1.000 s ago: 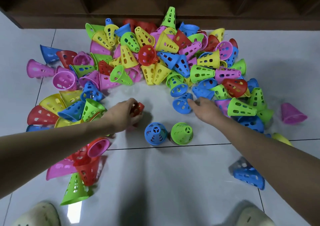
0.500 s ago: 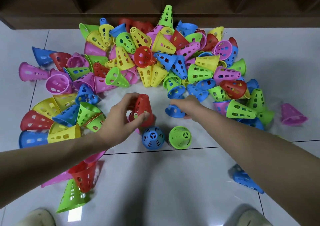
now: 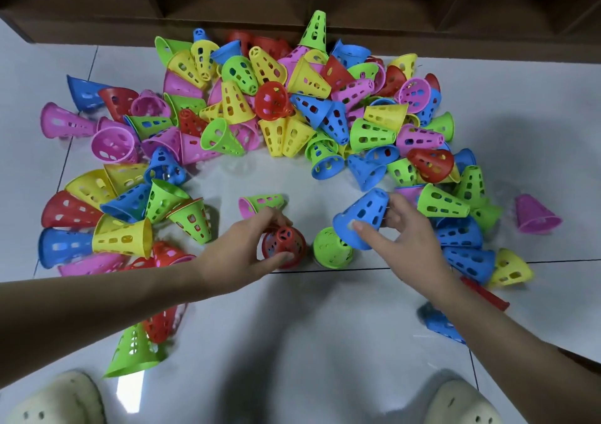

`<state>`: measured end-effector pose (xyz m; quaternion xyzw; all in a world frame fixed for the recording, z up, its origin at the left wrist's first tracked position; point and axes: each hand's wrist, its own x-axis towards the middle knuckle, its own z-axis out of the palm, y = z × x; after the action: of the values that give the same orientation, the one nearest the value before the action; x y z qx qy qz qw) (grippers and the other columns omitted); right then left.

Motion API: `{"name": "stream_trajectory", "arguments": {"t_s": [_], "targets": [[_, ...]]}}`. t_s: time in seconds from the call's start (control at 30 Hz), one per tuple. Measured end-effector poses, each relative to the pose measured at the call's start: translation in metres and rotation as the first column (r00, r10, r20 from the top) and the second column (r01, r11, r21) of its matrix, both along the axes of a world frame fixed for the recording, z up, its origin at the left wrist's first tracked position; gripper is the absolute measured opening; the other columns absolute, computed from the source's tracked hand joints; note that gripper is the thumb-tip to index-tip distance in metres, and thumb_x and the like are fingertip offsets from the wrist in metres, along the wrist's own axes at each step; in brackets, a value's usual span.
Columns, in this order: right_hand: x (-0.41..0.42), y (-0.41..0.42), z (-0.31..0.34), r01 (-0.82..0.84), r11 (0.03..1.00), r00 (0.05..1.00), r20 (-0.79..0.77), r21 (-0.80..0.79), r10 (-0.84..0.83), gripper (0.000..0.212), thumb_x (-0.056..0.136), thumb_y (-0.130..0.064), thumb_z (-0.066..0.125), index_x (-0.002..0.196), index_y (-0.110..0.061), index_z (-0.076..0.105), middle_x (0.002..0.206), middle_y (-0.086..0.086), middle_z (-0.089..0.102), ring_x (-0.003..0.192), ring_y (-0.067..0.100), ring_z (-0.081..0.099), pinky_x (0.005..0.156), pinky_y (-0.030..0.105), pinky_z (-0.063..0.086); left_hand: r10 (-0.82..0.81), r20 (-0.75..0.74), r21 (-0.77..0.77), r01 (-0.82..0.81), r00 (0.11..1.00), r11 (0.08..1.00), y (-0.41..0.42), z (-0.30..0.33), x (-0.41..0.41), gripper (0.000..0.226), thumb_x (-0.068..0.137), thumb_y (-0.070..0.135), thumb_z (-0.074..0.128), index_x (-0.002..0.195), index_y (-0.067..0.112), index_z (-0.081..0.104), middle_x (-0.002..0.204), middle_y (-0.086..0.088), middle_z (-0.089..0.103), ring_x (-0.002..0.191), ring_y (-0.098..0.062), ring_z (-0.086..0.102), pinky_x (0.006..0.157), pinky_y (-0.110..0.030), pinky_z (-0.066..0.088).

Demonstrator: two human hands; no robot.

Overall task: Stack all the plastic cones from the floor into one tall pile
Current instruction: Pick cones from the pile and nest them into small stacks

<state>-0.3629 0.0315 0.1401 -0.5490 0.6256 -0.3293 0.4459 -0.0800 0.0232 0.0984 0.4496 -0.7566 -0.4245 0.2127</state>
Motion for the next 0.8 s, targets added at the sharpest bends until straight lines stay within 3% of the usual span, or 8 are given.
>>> {"name": "stream_trajectory", "arguments": {"t_s": [0.13,0.27,0.43,0.57,0.67,0.8], "targets": [[0.001,0.019,-0.007,-0.105,0.99,0.984,-0.157,-0.098,0.088,0.037,0.081,-0.018,0.082,0.111,-0.025,0.061,0.104,-0.016,0.067,0.102,0.003,0.062,0.09,0.017,0.046,-0.027,0.086,-0.028,0.03,0.996,0.999,-0.002,-0.014,0.0,0.041,0.085,0.041,0.073,0.117,0.028,0.051,0.118,0.007,0.062,0.106,-0.011,0.062,0.093,-0.039,0.053],[0.004,0.027,-0.02,-0.193,0.977,0.949,-0.269,-0.087,0.164,0.041,0.082,-0.025,0.08,0.117,-0.025,0.058,0.111,-0.019,0.062,0.107,0.004,0.057,0.094,0.023,0.045,-0.045,0.13,-0.06,0.053,0.991,0.997,-0.003,-0.013,0.002,0.044,0.085,0.035,0.076,0.119,0.022,0.052,0.119,0.005,0.06,0.107,-0.014,0.058,0.093,-0.038,0.049],[0.005,0.027,-0.04,-0.246,0.969,0.909,-0.354,-0.023,0.223,0.04,0.084,-0.029,0.076,0.12,-0.028,0.058,0.116,-0.021,0.059,0.107,0.0,0.056,0.095,0.03,0.048,-0.267,0.289,-0.182,0.327,0.919,0.927,-0.029,0.008,0.019,0.048,0.071,0.018,0.06,0.118,0.008,0.057,0.116,-0.005,0.057,0.105,-0.02,0.054,0.094,-0.029,0.044],[0.005,0.025,-0.048,-0.28,0.96,0.896,-0.357,0.005,0.263,0.04,0.085,-0.032,0.075,0.121,-0.028,0.058,0.116,-0.019,0.061,0.107,0.003,0.056,0.095,0.03,0.047,-0.051,0.419,-0.312,0.196,0.907,0.93,-0.058,-0.005,0.027,0.038,0.087,0.028,0.052,0.118,0.006,0.057,0.119,-0.012,0.059,0.107,-0.032,0.057,0.093,-0.041,0.047],[0.002,0.023,-0.047,-0.325,0.945,0.867,-0.39,0.026,0.309,0.045,0.084,-0.031,0.075,0.124,-0.028,0.056,0.119,-0.017,0.06,0.11,0.004,0.055,0.096,0.028,0.046,0.045,0.631,-0.269,0.164,0.775,0.949,-0.074,-0.025,0.025,0.056,0.092,0.046,0.061,0.132,0.007,0.052,0.131,-0.014,0.054,0.119,-0.036,0.052,0.102,-0.044,0.041],[-0.022,0.005,-0.044,-0.492,0.858,0.69,-0.537,0.144,0.486,0.065,0.083,-0.019,0.073,0.143,-0.019,0.047,0.141,-0.003,0.05,0.132,0.014,0.043,0.11,0.02,0.03,-0.001,0.848,-0.176,0.284,0.53,0.942,-0.085,-0.041,0.019,0.069,0.089,0.068,0.052,0.13,0.013,0.049,0.125,-0.01,0.059,0.119,-0.03,0.05,0.103,-0.04,0.036]]}}
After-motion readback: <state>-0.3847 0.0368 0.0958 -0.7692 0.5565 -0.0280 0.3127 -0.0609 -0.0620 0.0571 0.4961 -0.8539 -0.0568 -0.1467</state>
